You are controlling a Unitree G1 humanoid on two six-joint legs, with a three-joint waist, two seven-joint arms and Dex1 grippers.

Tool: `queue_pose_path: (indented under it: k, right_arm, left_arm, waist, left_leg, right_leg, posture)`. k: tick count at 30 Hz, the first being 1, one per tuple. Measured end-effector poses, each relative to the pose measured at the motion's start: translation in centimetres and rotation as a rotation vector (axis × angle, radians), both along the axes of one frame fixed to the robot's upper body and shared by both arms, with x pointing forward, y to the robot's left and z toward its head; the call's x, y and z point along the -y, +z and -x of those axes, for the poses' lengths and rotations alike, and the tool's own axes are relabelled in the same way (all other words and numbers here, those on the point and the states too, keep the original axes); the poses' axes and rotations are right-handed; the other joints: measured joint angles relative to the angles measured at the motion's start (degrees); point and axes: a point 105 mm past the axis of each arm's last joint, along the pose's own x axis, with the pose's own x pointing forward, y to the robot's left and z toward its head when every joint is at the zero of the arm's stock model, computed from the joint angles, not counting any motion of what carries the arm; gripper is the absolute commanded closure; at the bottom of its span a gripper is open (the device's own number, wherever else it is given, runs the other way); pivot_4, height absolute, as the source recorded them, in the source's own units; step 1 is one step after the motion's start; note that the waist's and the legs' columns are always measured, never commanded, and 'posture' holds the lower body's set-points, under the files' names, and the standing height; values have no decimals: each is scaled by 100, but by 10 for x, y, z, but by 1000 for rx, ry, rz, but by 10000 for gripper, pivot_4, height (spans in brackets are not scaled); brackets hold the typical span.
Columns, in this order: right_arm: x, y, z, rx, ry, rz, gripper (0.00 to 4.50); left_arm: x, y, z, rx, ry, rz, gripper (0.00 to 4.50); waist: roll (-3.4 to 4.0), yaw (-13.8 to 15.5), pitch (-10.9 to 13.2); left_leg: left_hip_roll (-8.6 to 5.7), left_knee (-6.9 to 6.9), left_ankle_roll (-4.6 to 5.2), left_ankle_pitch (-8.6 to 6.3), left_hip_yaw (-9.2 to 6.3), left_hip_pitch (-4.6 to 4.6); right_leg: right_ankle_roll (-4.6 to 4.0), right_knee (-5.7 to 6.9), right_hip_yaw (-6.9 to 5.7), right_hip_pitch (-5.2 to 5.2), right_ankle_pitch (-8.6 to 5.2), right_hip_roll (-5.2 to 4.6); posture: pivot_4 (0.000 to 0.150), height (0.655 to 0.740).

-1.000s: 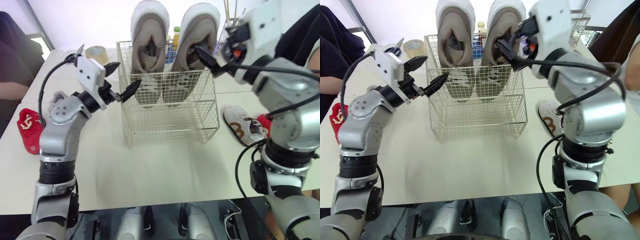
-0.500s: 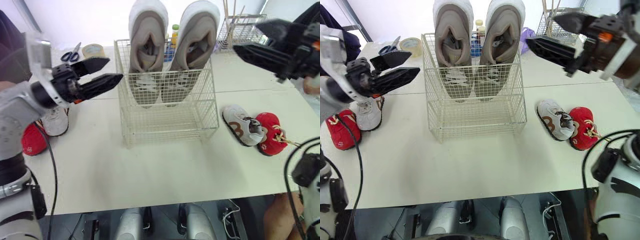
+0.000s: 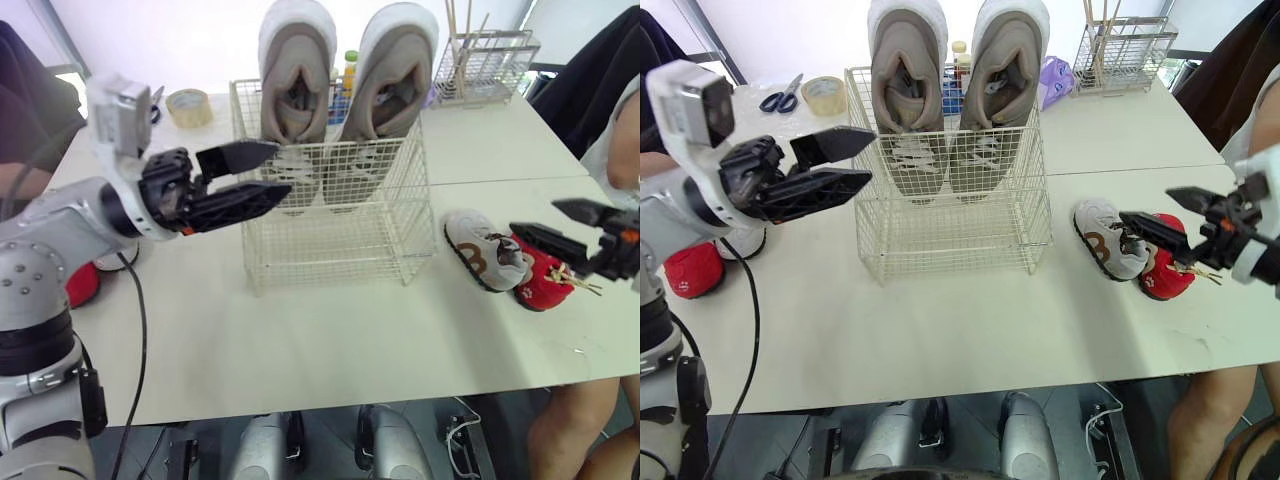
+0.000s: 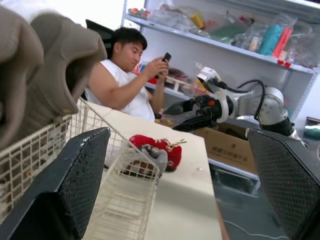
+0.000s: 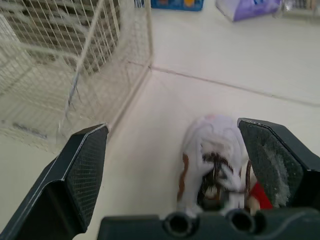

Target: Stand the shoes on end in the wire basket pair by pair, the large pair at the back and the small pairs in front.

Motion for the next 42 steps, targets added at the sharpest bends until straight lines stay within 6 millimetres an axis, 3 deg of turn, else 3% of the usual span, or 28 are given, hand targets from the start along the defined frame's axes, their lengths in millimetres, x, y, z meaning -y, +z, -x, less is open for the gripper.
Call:
queue_pose_path:
  k: [3, 11, 14, 21, 28, 42]
  right_arm:
    - [-3, -19, 13, -24, -8, -27, 412]
    - [-8, -54, 21, -26, -79, -44, 412]
    - [-7, -68, 17, -4, -132, -9, 412]
    - [-3, -77, 1, 54, -191, 27, 412]
    - [7, -103, -13, 5, -218, 30, 412]
    - [-1, -117, -44, 2, -196, -4, 412]
  left_arm:
    - [4, -5, 2, -13, -15, -14, 0]
    - [7, -7, 1, -18, -17, -22, 0]
    - [7, -7, 1, -18, -9, -25, 0]
    - [8, -14, 4, -25, 13, -47, 0]
    - [8, -20, 4, -32, 46, -57, 0]
    - [10, -22, 7, -22, 87, -62, 0]
  waist:
    - [0, 11, 0]
    - [-1, 16, -3]
    - [-1, 8, -4]
    - [1, -4, -4]
    - [1, -9, -5]
    - [1, -12, -6]
  left_leg:
    - [2, 0, -3, 2, -5, 0]
    - [5, 2, -8, 2, -9, 3]
    - [6, 2, -9, 3, -9, 4]
    - [6, 2, -13, 7, -8, 7]
    - [8, 4, -17, 10, -7, 14]
    - [21, 8, -29, 18, -4, 29]
  right_leg:
    - [-1, 0, 3, 1, 0, 7]
    - [-5, 0, 9, 3, 1, 13]
    - [-6, 2, 9, 2, 1, 14]
    - [-6, 6, 12, 3, 2, 18]
    - [-7, 12, 15, 6, 2, 22]
    - [-14, 25, 45, 12, 5, 47]
  posture:
    - [1500, 7400]
    - [1500, 7400]
    - [1500, 7400]
    - [1500, 7400]
    - [1500, 7400]
    - [1500, 7400]
